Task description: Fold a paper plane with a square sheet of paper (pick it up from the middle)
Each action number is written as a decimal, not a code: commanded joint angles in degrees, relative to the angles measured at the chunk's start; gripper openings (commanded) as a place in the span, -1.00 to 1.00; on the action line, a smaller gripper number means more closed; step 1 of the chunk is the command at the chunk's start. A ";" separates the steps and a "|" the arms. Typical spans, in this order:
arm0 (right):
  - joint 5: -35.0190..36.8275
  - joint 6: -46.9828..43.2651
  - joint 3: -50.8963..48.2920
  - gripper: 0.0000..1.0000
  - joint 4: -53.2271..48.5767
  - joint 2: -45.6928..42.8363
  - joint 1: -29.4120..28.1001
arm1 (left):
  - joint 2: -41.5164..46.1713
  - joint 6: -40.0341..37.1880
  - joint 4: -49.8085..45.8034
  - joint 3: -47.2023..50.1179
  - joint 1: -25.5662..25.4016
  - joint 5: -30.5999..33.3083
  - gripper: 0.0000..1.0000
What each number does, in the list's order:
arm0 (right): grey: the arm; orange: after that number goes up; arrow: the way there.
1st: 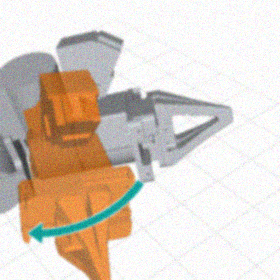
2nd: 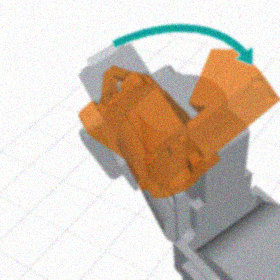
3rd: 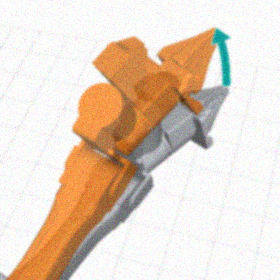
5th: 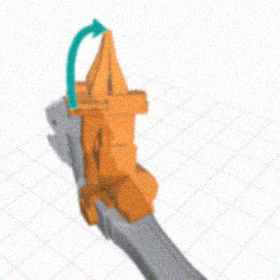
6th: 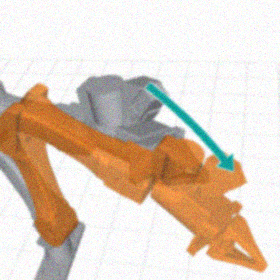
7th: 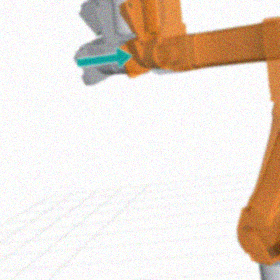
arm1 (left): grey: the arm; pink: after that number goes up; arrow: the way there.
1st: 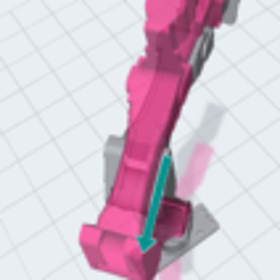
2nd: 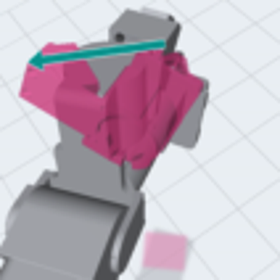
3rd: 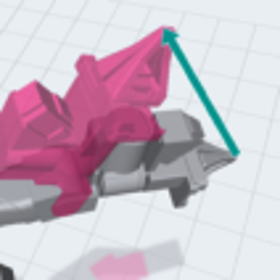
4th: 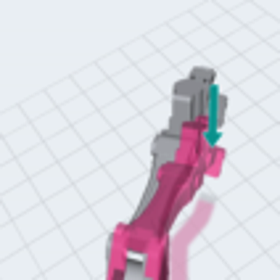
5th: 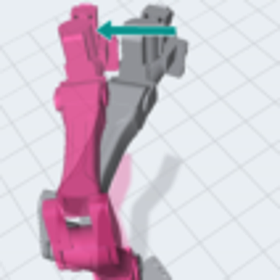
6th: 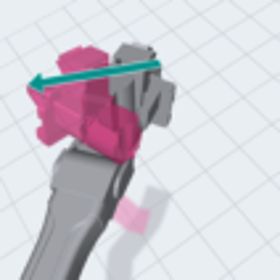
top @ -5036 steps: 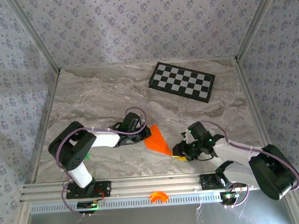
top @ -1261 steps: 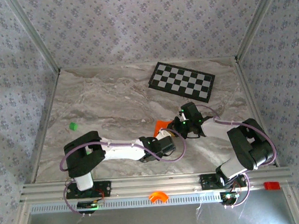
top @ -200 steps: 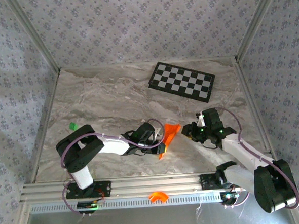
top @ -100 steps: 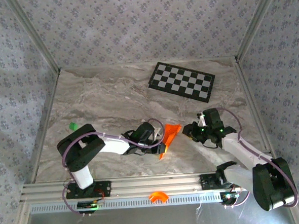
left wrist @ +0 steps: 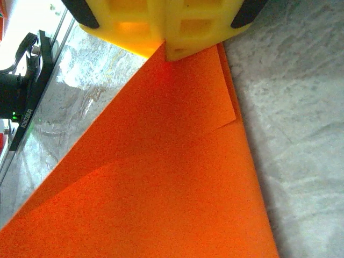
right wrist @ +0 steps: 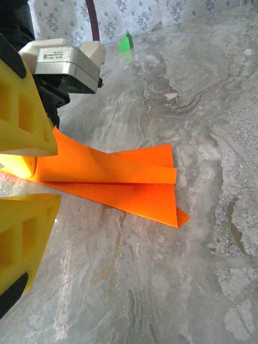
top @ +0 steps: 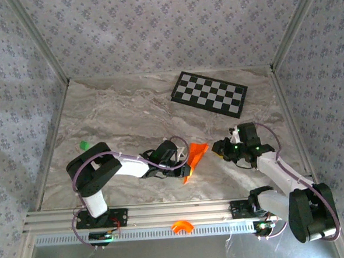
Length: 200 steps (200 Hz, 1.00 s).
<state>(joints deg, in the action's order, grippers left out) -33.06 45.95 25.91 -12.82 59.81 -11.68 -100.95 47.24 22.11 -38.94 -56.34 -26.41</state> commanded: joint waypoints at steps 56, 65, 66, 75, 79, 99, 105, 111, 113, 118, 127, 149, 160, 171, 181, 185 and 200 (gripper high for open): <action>4.87 -2.72 -0.33 -0.53 0.01 -8.08 0.19 | -2.39 1.03 1.45 0.72 -0.33 -1.80 -1.00; 3.89 -2.71 -0.93 -0.53 1.07 -8.61 0.19 | -2.41 1.12 1.53 0.82 -0.29 -1.82 -1.00; 3.79 -2.71 -0.99 -0.53 1.23 -8.59 0.18 | -2.41 1.11 1.62 0.81 -0.32 -1.81 -1.00; 2.66 -2.71 -1.21 -0.52 1.70 -8.51 0.17 | -2.41 1.10 1.62 0.80 -0.33 -1.81 -1.00; 2.29 -2.80 -1.25 -0.52 1.73 -8.46 0.22 | -2.40 1.11 1.66 0.79 -0.35 -1.88 -1.00; 0.89 -2.58 -1.47 -0.51 2.04 -7.48 0.17 | -2.41 0.92 1.04 0.40 -0.27 -2.24 -1.00; 0.51 -2.55 -1.47 -0.50 2.18 -7.19 0.30 | -2.28 0.84 0.97 0.29 -0.14 -2.37 -1.00; 0.11 -2.45 -1.68 -0.50 2.50 -6.96 0.32 | -2.16 0.60 0.94 0.29 -0.11 -2.44 -1.00; -0.03 -2.45 -1.73 -0.50 2.75 -6.87 0.34 | -2.11 0.53 0.93 0.21 -0.12 -2.53 -1.00; -0.23 -2.45 -1.82 -0.50 3.02 -6.78 0.32 | -2.01 0.28 0.61 0.14 -0.02 -2.50 -1.00; -0.50 -2.36 -2.08 -0.49 3.28 -6.70 0.26 | -2.00 0.05 0.01 0.19 0.18 -2.56 -1.00; -0.75 -2.61 -2.99 -0.49 4.16 -6.41 0.29 | -2.13 -0.22 0.44 0.95 0.48 -2.50 -1.00; -1.29 -2.62 -3.44 -0.49 5.12 -5.99 0.34 | -2.02 -0.12 0.58 1.36 0.66 -2.62 -1.00; -2.19 -2.62 -3.48 -0.48 5.74 -5.11 0.19 | -1.89 -0.20 1.11 1.74 0.70 -2.50 -1.00; -3.13 -2.86 -3.48 -0.48 6.45 -4.11 0.14 | -2.04 -0.40 0.93 1.60 0.87 -2.67 -1.00; -3.55 -2.92 -3.50 -0.49 6.83 -3.71 -0.04 | -2.10 -0.44 0.88 1.51 0.96 -2.80 -1.00; -4.81 -3.24 -3.60 -0.49 8.45 -1.96 -0.84 | -2.27 -0.68 0.16 0.77 1.05 -3.12 -1.00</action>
<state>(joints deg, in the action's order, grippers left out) -34.54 44.05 22.94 -7.51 55.92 -11.77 -101.49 47.88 24.03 -38.39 -55.55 -28.45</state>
